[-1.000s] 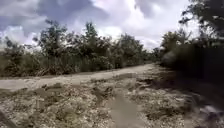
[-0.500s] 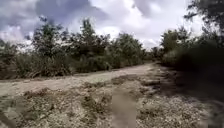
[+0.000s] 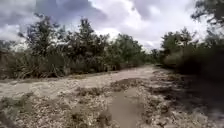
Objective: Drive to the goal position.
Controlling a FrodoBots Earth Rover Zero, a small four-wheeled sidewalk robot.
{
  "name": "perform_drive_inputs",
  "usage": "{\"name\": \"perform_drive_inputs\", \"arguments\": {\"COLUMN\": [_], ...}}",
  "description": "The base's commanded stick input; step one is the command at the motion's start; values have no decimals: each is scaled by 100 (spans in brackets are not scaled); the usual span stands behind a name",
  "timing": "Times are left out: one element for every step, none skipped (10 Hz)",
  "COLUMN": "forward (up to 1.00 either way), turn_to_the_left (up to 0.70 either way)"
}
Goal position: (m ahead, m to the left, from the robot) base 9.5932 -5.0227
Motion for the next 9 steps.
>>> {"name": "perform_drive_inputs", "arguments": {"forward": [85,85,85,85,85,85,85,85,85], "turn_to_the_left": [0,0,0,0,0,0,0,0,0]}}
